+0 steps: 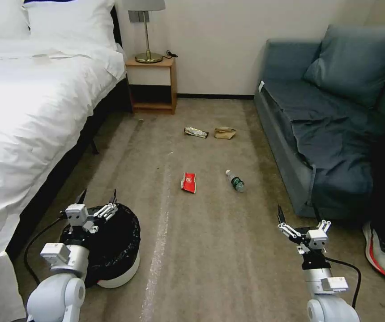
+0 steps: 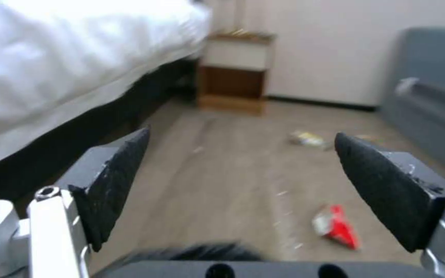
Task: Pick up the trash bin, then pick up the garbage on the floor and place it into the trash bin.
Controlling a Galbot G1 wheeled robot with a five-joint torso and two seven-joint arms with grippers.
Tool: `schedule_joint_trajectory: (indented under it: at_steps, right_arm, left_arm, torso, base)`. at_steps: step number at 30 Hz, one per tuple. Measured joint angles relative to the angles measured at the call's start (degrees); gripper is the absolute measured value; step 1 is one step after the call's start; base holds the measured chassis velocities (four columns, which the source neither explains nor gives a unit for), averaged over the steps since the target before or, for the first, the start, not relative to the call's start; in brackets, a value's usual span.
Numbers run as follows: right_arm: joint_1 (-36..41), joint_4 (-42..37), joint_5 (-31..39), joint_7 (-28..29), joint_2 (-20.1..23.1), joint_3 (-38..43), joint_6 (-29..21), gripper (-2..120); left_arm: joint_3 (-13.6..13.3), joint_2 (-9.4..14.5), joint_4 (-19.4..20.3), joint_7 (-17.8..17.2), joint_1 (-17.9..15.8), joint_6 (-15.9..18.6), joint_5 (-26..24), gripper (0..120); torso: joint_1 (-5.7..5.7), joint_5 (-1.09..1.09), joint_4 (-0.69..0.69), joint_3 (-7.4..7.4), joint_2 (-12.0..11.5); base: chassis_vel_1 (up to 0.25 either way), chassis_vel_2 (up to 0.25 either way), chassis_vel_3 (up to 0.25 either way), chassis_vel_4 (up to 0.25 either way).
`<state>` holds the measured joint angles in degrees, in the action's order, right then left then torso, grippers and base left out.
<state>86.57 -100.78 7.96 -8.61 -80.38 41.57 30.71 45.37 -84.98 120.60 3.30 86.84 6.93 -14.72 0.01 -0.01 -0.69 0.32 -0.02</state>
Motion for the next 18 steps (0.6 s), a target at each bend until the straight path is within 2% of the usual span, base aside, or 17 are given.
schedule_joint_trajectory:
  at_steps: [1,2,4,5,6,7,8,11,13,14,15,18]
  right_arm:
    - [-0.1,0.3,0.0,0.0,0.0,0.1,0.2,100]
    - [-0.1,0.3,0.0,0.0,0.0,0.1,0.2,100]
    - [-0.1,0.7,0.0,-0.1,0.0,0.1,0.5,100]
    - [-0.1,0.7,0.0,-0.1,0.0,0.1,0.5,100]
    - [-0.2,0.9,0.0,-0.3,0.0,0.2,0.7,100]
    - [-0.3,1.1,0.0,-0.3,0.0,0.2,0.8,100]
    - [-0.3,1.1,0.0,-0.3,0.0,0.2,0.8,100]
    - [-0.6,1.3,-0.1,-0.5,-0.2,0.0,0.9,100]
    - [-0.6,1.3,-0.1,-0.5,-0.2,0.0,0.9,100]
    - [-0.7,1.3,-0.1,-0.6,-0.2,0.0,0.9,100]
    - [-0.7,1.3,-0.1,-0.6,-0.2,0.0,0.9,100]
    - [-0.8,1.3,-0.2,-0.6,-0.3,-0.1,0.9,100]
  left_arm:
    - [0.2,-0.1,1.6,-4.3,1.1,2.2,-0.8,93]
    - [0.2,-0.1,1.6,-4.3,1.1,2.2,-0.8,93]
    - [0.8,-0.2,3.3,-11.4,2.1,4.3,-2.7,93]
    - [0.8,-0.2,3.3,-11.4,2.1,4.3,-2.7,93]
    - [1.5,-0.3,3.8,-16.6,2.5,5.2,-4.3,93]
    - [2.1,-0.4,3.8,-20.0,2.6,5.8,-5.6,93]
    - [2.1,-0.4,3.8,-20.0,2.6,5.8,-5.6,93]
    - [3.6,-0.7,2.0,-26.4,2.4,7.2,-10.9,93]
    - [3.6,-0.7,1.8,-26.9,2.4,7.4,-11.6,93]
    - [3.7,-0.6,0.7,-28.3,2.3,8.0,-14.1,94]
    - [3.7,-0.6,0.7,-28.3,2.3,8.0,-14.1,94]
    - [3.7,-0.6,-1.5,-31.0,1.6,9.4,-18.4,94]
  torso:
    - [0.0,0.0,0.0,0.0,0.0]
    - [0.0,0.0,0.0,0.0,0.0]
    - [0.0,0.0,0.0,0.0,0.0]
    - [0.0,0.0,0.0,0.0,0.0]
    - [0.0,0.01,0.0,0.0,0.0]
    - [0.0,0.0,0.0,0.0,0.0]
    - [0.0,0.0,0.0,0.0,0.0]
    - [0.0,0.0,0.0,0.0,0.0]
    - [0.0,-0.01,0.0,0.0,0.0]
    - [0.0,0.0,0.0,0.0,0.0]
    - [0.0,0.0,0.0,0.0,0.0]
    - [0.0,0.0,0.0,0.0,0.0]
  base:
    - [0.0,0.0,0.0,0.0]
    - [0.0,0.0,0.0,0.0]
    - [0.0,0.0,0.0,0.0]
    - [0.0,0.0,0.0,0.0]
    - [0.0,0.0,0.0,0.0]
    - [0.0,0.0,0.0,0.0]
    - [0.0,0.0,0.0,0.0]
    - [0.0,0.0,0.0,0.0]
    - [0.0,0.0,0.0,0.0]
    - [0.0,0.0,0.0,0.0]
    - [0.0,0.0,0.0,0.0]
    - [0.0,0.0,0.0,0.0]
